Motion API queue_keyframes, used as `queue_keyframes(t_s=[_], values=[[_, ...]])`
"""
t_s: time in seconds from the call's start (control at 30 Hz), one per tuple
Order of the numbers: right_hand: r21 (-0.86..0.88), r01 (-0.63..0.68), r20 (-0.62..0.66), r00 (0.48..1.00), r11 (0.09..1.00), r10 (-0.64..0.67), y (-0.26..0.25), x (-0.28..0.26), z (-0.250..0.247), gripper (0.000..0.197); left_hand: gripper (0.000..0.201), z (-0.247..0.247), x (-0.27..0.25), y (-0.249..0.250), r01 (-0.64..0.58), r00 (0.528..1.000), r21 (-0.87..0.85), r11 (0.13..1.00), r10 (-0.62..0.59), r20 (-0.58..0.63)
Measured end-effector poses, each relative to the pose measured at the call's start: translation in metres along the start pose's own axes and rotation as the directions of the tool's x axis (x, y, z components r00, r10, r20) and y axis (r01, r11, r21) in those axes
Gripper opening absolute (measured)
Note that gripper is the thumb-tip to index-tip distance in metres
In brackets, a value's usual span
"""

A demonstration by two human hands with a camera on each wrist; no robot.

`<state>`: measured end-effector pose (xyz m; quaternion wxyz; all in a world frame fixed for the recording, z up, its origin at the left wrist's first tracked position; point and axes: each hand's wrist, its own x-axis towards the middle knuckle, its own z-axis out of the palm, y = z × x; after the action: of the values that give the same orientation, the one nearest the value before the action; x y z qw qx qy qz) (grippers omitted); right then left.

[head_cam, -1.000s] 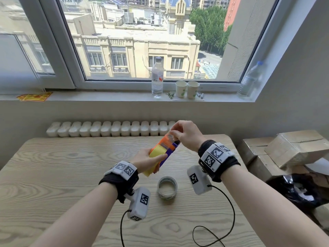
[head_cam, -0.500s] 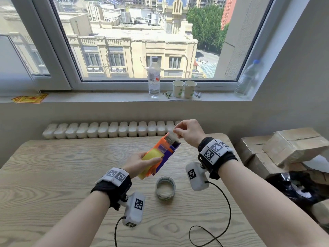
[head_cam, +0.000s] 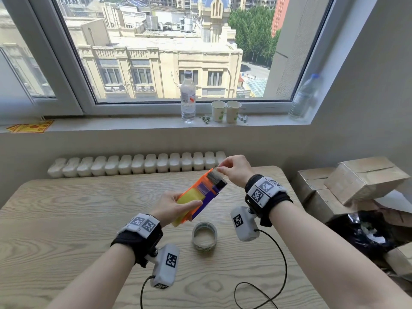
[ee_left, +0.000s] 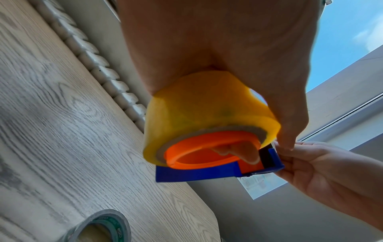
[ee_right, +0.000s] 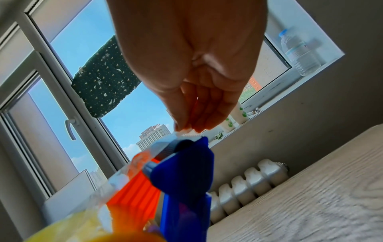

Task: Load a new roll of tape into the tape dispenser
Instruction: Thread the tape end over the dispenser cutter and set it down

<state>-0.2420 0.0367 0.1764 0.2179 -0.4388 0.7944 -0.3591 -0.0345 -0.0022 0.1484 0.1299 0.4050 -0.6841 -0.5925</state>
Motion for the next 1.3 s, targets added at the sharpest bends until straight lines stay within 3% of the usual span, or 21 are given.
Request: queue_keyframes(t_s=[0.6, 0.77, 0.87, 1.03, 1.2, 1.3], values=[[0.094, -0.010, -0.088, 0.996, 0.996, 0.018, 0.015, -0.004, 0.008, 0.011, 0.013, -0.003, 0.001, 0.001, 0.016, 0.999, 0.001, 1.000, -0.016, 0.030], [0.107, -0.007, -0.093, 0.996, 0.994, 0.017, 0.017, -0.003, 0.010, 0.020, 0.014, -0.003, 0.002, -0.001, 0.018, 1.000, -0.004, 1.000, -0.018, -0.007], [0.192, -0.034, -0.091, 0.994, 0.981, 0.052, 0.018, -0.003, 0.011, 0.011, 0.015, -0.006, 0.004, -0.002, 0.020, 0.999, -0.016, 1.000, -0.020, -0.042], [0.238, -0.130, 0.054, 0.991, 0.963, 0.120, 0.025, -0.007, 0.016, 0.035, 0.019, -0.012, 0.008, -0.003, 0.029, 0.995, -0.051, 0.998, -0.034, -0.099], [0.185, -0.071, 0.242, 0.970, 0.980, 0.024, 0.024, -0.019, 0.030, 0.034, 0.024, -0.013, 0.016, 0.000, -0.003, 0.989, -0.114, 0.993, -0.014, -0.145], [0.255, -0.063, 0.283, 0.959, 0.965, -0.012, 0.019, -0.027, 0.037, 0.028, 0.026, -0.011, 0.018, 0.006, -0.022, 0.991, -0.118, 0.993, 0.006, -0.135]])
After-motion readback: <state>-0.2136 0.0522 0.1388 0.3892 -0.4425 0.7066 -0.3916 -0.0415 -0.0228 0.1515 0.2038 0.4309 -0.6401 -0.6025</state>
